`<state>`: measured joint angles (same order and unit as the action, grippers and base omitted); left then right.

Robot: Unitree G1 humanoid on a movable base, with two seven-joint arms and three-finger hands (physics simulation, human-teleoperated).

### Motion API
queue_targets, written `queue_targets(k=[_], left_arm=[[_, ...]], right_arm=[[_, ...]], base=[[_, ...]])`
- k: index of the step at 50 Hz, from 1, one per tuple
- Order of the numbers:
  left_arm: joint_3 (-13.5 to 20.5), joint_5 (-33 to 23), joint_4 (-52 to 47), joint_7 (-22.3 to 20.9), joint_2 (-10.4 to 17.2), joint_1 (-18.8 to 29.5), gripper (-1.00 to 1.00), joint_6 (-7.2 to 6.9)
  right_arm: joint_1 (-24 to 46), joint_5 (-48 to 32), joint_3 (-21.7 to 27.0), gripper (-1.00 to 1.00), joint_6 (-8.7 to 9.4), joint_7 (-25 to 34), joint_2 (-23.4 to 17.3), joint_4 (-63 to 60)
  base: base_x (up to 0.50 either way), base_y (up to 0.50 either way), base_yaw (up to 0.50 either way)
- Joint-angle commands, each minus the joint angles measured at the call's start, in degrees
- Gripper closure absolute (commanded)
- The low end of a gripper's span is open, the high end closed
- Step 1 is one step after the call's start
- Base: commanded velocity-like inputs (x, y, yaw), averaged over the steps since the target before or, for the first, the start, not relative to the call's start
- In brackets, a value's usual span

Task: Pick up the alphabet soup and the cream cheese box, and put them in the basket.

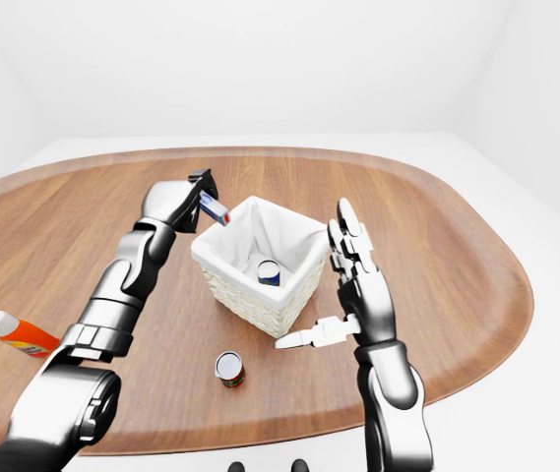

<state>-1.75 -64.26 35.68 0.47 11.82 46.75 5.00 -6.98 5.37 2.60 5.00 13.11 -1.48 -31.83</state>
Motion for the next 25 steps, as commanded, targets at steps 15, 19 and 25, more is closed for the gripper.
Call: queue_targets(k=[15,19,25], left_arm=[[-2.6,4.0,20.0,9.2,-4.6,8.7,1.0,0.0],[-3.4,3.8,23.8,11.6,-6.4,8.3,1.0,0.0],[-4.0,3.4,29.2,14.3,-7.6,9.6,1.0,0.0]], right_arm=[[0.4,1.5,1.6,-1.0,0.0,-0.2,0.0,-0.4],[0.5,2.0,2.0,-1.0,0.0,-0.3,0.0,-0.7],[0.8,2.8,2.6,-1.0,0.0,-0.4,-0.1,-1.4]], base=[[0.0,0.0,0.0],[0.0,0.0,0.0],[0.0,0.0,0.0]])
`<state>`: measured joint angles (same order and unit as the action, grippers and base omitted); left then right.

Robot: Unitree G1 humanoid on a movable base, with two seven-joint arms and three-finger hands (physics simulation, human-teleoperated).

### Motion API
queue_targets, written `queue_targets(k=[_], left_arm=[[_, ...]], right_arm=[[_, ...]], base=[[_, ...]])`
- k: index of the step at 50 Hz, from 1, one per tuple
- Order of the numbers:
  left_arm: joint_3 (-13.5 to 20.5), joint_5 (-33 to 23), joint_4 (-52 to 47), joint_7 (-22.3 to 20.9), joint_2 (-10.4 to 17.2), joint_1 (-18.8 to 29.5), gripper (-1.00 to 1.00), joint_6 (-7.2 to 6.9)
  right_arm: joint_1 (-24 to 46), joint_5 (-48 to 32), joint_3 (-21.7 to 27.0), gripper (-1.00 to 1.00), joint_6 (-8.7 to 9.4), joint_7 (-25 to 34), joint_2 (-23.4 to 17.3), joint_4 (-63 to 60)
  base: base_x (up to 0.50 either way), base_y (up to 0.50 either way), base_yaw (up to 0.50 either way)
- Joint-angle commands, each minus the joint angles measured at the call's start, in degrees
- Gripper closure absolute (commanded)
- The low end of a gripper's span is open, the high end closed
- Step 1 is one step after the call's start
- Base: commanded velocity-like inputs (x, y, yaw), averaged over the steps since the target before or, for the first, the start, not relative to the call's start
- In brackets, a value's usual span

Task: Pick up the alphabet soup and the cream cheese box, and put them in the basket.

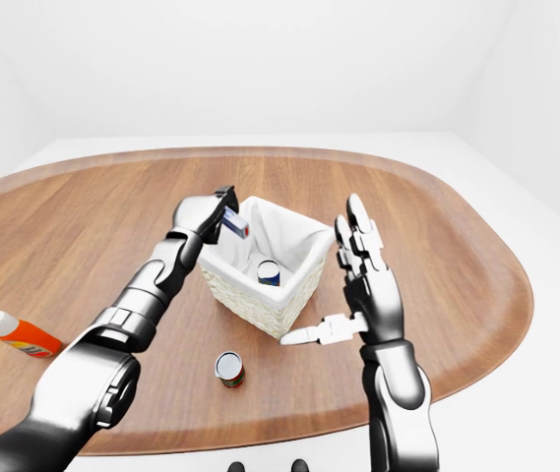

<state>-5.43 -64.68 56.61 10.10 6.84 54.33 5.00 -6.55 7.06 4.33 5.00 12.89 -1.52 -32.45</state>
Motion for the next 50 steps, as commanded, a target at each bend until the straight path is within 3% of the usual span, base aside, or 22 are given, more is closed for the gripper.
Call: queue_targets(k=[1,17,18,19,38,48,50], left_arm=[[-0.3,3.9,9.3,5.0,-2.6,2.4,1.0,0.0],[0.5,4.6,14.9,7.1,-1.6,7.4,1.0,0.0],[0.5,4.5,14.8,7.8,-1.4,7.6,0.54,0.0],[0.6,4.8,14.4,7.3,-1.2,7.8,-1.0,0.0],[0.9,6.1,9.4,6.0,-0.4,6.4,-1.0,0.0],[3.1,8.6,-12.0,-2.0,1.1,-0.7,-1.0,0.0],[3.1,8.7,-12.5,-2.3,1.1,-0.9,-1.0,0.0]], right_arm=[[0.3,1.2,1.0,-1.0,0.0,-0.2,0.0,-0.9],[0.3,2.2,1.3,-1.0,0.0,-0.1,-0.1,-1.5],[0.2,2.2,1.2,-1.0,0.0,-0.1,-0.1,-1.5],[0.2,2.2,1.2,-1.0,0.0,-0.2,-0.1,-1.6],[0.1,2.4,1.3,-1.0,0.0,-0.2,-0.1,-1.2],[-0.5,1.7,0.5,-1.0,0.0,0.0,0.0,-1.1],[-0.5,1.7,0.5,-1.0,0.0,0.0,0.0,-1.1]], base=[[0.0,0.0,0.0],[0.0,0.0,0.0],[0.0,0.0,0.0],[0.0,0.0,0.0],[0.0,0.0,0.0],[0.0,0.0,0.0],[0.0,0.0,0.0]])
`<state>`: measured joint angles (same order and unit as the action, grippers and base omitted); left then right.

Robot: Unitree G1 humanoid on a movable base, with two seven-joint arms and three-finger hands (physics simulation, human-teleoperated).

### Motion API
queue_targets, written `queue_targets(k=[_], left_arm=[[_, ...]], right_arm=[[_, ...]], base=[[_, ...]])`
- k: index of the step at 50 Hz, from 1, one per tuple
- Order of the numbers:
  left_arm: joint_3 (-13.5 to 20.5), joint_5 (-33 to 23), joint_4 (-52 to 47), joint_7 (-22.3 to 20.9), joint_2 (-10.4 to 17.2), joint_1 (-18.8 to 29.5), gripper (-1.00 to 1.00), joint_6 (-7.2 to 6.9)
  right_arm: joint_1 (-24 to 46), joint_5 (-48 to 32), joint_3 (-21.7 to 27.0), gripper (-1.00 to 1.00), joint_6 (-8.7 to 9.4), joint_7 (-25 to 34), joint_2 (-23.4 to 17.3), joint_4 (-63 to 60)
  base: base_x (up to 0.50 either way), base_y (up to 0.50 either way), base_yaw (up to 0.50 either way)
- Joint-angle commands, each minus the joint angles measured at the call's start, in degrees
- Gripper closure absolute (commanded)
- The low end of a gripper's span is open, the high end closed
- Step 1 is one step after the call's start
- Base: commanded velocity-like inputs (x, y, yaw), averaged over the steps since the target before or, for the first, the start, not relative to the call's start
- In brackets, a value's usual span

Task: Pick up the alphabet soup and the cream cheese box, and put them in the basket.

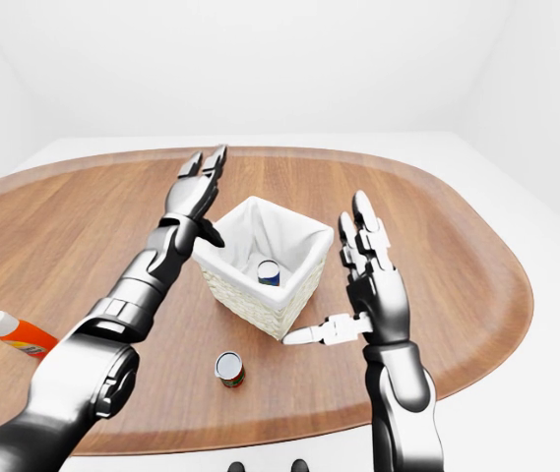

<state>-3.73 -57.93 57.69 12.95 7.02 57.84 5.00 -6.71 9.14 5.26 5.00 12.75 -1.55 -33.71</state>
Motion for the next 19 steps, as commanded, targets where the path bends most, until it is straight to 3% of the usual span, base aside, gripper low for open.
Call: queue_targets(k=[1,6,7,10,11,13,18,19], left_arm=[[1.4,1.9,-13.6,-5.1,0.9,-4.5,-1.0,0.0],[1.3,2.0,-13.7,-5.1,0.9,-4.5,-1.0,0.0],[2.6,2.9,-22.9,-8.0,1.2,-7.4,-1.0,0.0],[2.5,3.1,-24.5,-8.6,1.2,-8.1,-1.0,0.0],[3.7,4.0,-35.7,-12.1,1.1,-12.4,-1.0,-2.43],[4.0,4.8,-39.9,-13.3,1.0,-14.5,-1.0,-4.26],[4.2,6.0,-45.7,-14.2,1.2,-18.0,-1.0,-6.51],[4.6,6.6,-47.7,-14.6,1.0,-19.1,-1.0,-7.49]], right_arm=[[-0.4,-0.3,-0.5,-1.0,0.0,0.1,0.1,0.1],[-0.4,-0.4,-0.4,-1.0,0.0,0.1,0.1,0.1],[-0.6,-0.8,-0.9,-1.0,0.0,0.2,0.1,0.2],[-0.7,-0.9,-1.0,-1.0,0.0,0.2,0.1,0.2],[-1.0,-1.1,-1.3,-1.0,0.0,0.3,0.1,0.1],[-1.0,-1.1,-1.3,-1.0,0.0,0.3,0.2,0.2],[-1.2,-1.2,-1.5,-1.0,0.0,0.3,0.2,0.1],[-1.3,-1.3,-1.6,-1.0,0.0,0.3,0.2,0.3]], base=[[0.0,0.0,0.0],[0.0,0.0,0.0],[0.0,0.0,0.0],[0.0,0.0,0.0],[0.0,0.0,0.0],[0.0,0.0,0.0],[0.0,0.0,0.0],[0.0,0.0,0.0]])
